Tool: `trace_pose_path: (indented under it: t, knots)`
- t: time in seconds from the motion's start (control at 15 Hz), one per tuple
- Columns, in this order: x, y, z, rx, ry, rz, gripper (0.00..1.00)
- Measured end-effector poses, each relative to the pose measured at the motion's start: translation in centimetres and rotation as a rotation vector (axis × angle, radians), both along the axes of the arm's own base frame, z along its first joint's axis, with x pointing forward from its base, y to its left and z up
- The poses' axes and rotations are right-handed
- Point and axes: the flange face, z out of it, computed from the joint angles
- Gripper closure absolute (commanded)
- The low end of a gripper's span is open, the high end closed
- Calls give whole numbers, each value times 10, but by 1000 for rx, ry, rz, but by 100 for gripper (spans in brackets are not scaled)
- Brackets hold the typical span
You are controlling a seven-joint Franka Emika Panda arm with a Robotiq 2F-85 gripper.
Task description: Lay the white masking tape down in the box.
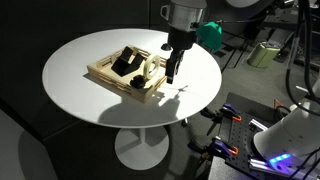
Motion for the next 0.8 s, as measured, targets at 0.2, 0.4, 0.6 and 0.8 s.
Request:
trace_pose_path:
  t: [0.2, 0.4, 0.6, 0.8]
  knots:
    - [18, -11, 4, 9, -32, -30, 90]
    - [36, -22, 3, 15, -50, -57, 100]
    - [53, -30, -5, 18, -51, -78, 98]
    - [70, -36, -16, 18, -42, -92, 98]
